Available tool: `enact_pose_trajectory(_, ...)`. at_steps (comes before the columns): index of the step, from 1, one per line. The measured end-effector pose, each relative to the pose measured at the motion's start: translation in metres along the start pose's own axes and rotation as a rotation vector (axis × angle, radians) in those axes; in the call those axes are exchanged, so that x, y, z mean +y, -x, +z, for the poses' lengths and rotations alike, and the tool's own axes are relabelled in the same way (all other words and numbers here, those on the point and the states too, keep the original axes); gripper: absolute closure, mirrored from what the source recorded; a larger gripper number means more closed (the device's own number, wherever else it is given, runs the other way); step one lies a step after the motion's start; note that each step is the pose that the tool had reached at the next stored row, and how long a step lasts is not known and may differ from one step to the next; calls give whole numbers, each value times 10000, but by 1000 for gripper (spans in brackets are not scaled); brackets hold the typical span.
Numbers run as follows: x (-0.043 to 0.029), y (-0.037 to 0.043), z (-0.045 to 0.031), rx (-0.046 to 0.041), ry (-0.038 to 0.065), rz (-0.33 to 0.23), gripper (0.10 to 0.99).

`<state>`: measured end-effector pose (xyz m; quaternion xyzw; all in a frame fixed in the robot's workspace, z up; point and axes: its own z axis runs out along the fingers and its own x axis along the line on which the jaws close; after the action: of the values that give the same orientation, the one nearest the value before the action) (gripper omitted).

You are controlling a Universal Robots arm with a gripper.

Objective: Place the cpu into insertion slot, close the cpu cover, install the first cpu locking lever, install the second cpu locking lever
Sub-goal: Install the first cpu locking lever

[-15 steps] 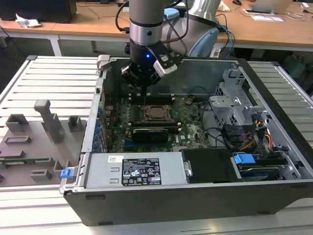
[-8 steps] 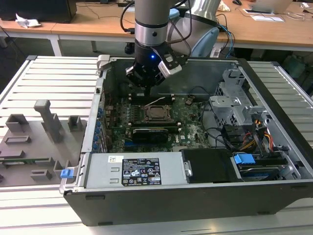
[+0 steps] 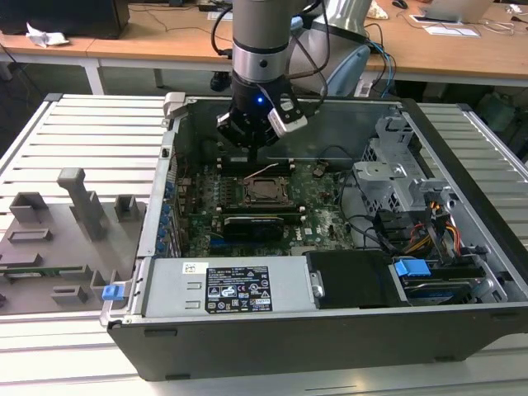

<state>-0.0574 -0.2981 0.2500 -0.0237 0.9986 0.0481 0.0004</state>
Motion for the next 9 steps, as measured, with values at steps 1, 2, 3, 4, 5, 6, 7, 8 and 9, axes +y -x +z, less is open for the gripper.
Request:
enact_pose_trajectory(1,-2,0,5,-10,128,39,980)
enact_pose_trajectory(2,-3,1,18,-17,154,58,980)
enact_pose_trajectory(3,-5,0,32,-19,145,108,980)
enact_pose_trajectory(4,-7,5,42,-24,134,165,980)
enact_pose_trajectory(5,-8,18,50,-27,133,196,980)
enact_pose_trajectory(6,-12,64,64,-27,133,201,980)
enact_pose_trajectory(7,-14,87,73,-27,133,200,980)
enact_pose_trajectory(8,-16,112,82,-27,132,200,980)
enact_pose_trajectory(9,-17,131,90,-26,133,195,980)
